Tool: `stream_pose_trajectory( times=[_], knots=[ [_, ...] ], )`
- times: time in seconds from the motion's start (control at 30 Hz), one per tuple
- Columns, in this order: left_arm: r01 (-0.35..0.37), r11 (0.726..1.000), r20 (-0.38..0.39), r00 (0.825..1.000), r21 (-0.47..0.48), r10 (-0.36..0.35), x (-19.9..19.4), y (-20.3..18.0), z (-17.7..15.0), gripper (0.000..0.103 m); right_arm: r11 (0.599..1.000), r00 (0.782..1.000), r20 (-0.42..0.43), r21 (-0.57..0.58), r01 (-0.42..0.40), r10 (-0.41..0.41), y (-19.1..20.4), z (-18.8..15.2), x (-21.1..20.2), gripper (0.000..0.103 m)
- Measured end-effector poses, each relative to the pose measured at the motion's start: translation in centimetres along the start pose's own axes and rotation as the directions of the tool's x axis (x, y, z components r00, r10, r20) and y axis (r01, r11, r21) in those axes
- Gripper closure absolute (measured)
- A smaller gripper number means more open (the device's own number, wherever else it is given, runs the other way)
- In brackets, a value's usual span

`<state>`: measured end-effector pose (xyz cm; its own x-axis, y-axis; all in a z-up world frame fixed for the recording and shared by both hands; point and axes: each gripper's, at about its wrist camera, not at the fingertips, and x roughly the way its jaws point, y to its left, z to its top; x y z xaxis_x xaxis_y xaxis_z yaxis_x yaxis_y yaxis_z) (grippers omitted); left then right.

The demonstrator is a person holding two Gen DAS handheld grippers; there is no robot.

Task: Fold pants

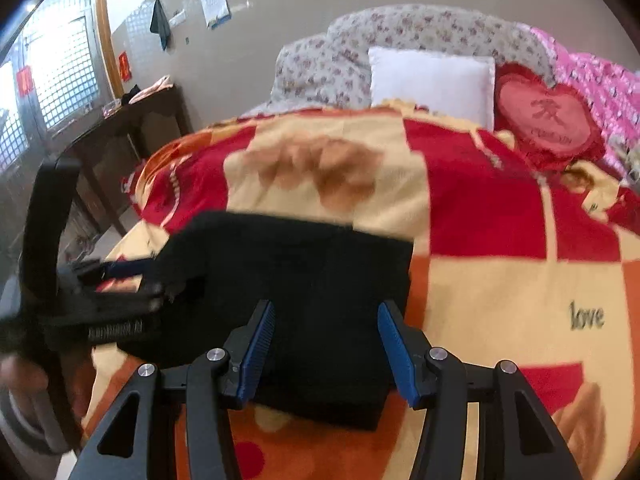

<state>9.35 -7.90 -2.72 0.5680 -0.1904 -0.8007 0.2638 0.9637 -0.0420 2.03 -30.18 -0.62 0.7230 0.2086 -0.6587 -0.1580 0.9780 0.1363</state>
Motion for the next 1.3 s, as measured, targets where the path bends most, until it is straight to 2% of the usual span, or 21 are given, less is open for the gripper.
stream_pose_trajectory(
  times=[0.13,0.27,0.37,0.53,0.67,0.87,0.93,1.07,1.3],
  knots=[
    [-0.017,1.000,0.016,1.000,-0.014,0.017,-0.9,0.3,-0.1,0.026,1.000,1.000,-0.023,-0.007,0.010,-0.010,0.5,1.1,1.7,0.051],
    [-0.049,0.999,0.037,0.998,-0.021,0.050,-1.7,0.5,-0.2,0.026,0.999,0.996,-0.075,0.007,0.037,-0.037,0.2,0.8,4.2,0.051],
    [-0.060,0.998,0.046,0.997,-0.023,0.061,-2.0,0.4,-0.4,0.026,0.999,0.997,-0.069,0.020,0.026,-0.025,-0.1,0.6,4.7,0.050],
    [-0.064,0.998,0.052,0.997,-0.023,0.065,-2.3,0.1,-0.6,0.026,0.999,0.998,-0.068,0.038,0.000,0.003,-0.3,0.5,2.9,0.050],
    [-0.069,0.997,0.061,0.996,-0.021,0.070,-2.4,-0.4,-0.7,0.026,1.000,0.998,-0.069,0.020,-0.006,0.007,0.2,-0.8,1.2,0.050],
    [-0.082,0.997,0.069,0.994,-0.014,0.082,-2.7,-1.3,-1.1,0.026,1.000,0.997,-0.072,-0.006,0.016,-0.016,0.6,-1.7,1.2,0.050],
    [-0.086,0.996,0.083,0.993,-0.016,0.087,-3.2,-1.5,-1.3,0.026,1.000,0.999,-0.040,-0.002,-0.009,0.009,0.8,-1.3,0.1,0.050],
    [-0.092,0.995,0.115,0.989,-0.032,0.095,-4.5,-1.6,-1.8,0.026,0.999,0.999,-0.006,-0.023,0.033,-0.033,1.3,-1.2,-1.4,0.050],
    [-0.111,0.993,0.162,0.980,-0.047,0.117,-6.7,-1.7,-3.0,0.026,1.000,0.999,0.036,0.000,0.021,-0.021,2.0,-1.1,-3.6,0.050]
  ],
)
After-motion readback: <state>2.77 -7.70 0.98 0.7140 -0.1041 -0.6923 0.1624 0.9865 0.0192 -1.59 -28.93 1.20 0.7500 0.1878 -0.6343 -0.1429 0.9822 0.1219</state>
